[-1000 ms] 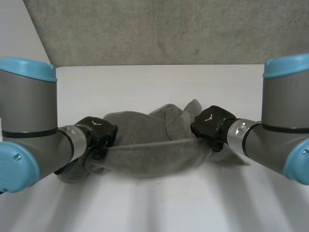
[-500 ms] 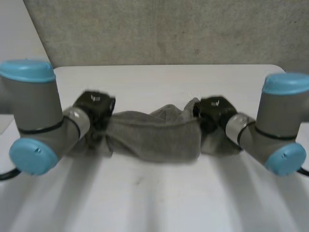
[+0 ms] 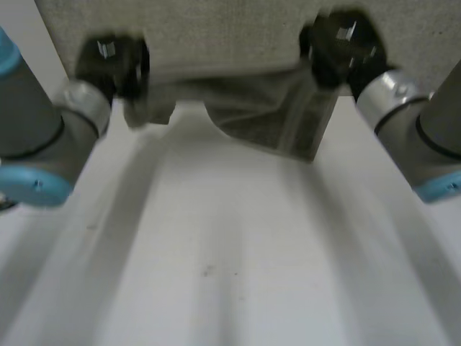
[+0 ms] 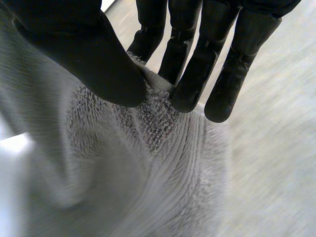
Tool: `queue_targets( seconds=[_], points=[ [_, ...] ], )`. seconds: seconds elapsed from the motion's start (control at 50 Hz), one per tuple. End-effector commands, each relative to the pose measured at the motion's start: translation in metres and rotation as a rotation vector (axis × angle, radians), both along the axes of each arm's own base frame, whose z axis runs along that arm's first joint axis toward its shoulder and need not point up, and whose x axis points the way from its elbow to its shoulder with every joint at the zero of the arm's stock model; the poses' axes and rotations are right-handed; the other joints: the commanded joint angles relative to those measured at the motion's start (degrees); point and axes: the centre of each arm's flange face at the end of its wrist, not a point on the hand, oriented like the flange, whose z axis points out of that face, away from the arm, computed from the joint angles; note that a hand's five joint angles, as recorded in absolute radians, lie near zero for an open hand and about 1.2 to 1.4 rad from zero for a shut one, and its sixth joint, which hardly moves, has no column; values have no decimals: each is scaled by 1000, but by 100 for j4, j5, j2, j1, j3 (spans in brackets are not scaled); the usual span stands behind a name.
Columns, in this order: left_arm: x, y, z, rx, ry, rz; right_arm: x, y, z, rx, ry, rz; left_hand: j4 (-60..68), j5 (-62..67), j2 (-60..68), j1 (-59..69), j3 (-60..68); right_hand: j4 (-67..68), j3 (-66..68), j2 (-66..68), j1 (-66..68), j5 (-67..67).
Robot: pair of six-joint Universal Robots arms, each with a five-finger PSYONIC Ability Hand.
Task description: Fold the towel.
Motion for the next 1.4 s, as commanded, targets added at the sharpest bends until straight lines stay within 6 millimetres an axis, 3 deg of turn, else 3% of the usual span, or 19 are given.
queue_targets(
  seconds=[0.02,0.04,0.06,0.08,0.14,0.34,0.42,0.58,0.74,0.84,1.02,1.18,1.4],
  points=[
    [22,52,-106,515,-237,-39,-15,50,-97,428,412,71,-861,-883,-808,-813,-860,1027,1038,1042,16,1059],
    [22,52,-106,516,-238,-39,-18,59,-114,495,458,81,-861,-883,-808,-813,-861,1027,1038,1042,16,1059],
    [24,60,-119,562,-278,-51,-19,59,-114,496,458,82,-928,-950,-875,-880,-927,1027,1038,1042,16,1059],
    [26,66,-127,581,-316,-59,-21,66,-127,554,481,93,-1112,-1134,-1058,-1063,-1111,1027,1038,1042,16,1059],
    [27,69,-131,581,-350,-65,-25,78,-144,617,501,108,-1501,-1522,-1447,-1452,-1500,1027,1038,1042,16,1059],
    [28,66,-111,460,-347,-56,-29,75,-151,616,408,75,-4542,-4564,-4489,-4494,-4541,1027,1038,1042,16,1059],
    [24,69,-111,427,-337,-66,-33,67,-147,619,322,45,-4629,-4651,-4576,-4581,-4628,1027,1038,1042,16,1059],
    [11,80,-112,332,-270,-103,-35,65,-116,585,190,29,-4646,-4668,-4593,-4598,-4645,1027,1038,1042,16,1059],
    [-1,79,-125,324,-194,-132,-39,76,-54,428,104,28,-4074,-4096,-4021,-4026,-4073,1027,1038,1042,16,1059],
    [-15,80,-135,362,-150,-166,-42,86,-28,378,74,30,-3553,-3575,-3499,-3504,-3552,1027,1038,1042,16,1059],
    [-31,74,-144,418,-56,-187,-43,95,-17,370,73,36,-3250,-3272,-3197,-3202,-3249,1027,1038,1042,16,1059],
    [-42,70,-156,482,23,-197,-45,101,-3,329,57,33,-1871,-1892,-1817,-1822,-1870,1027,1038,1042,16,1059],
    [-54,80,-165,554,82,-272,-50,98,7,295,41,14,-4,-25,50,45,-3,1027,1038,1042,16,1059]
  ],
)
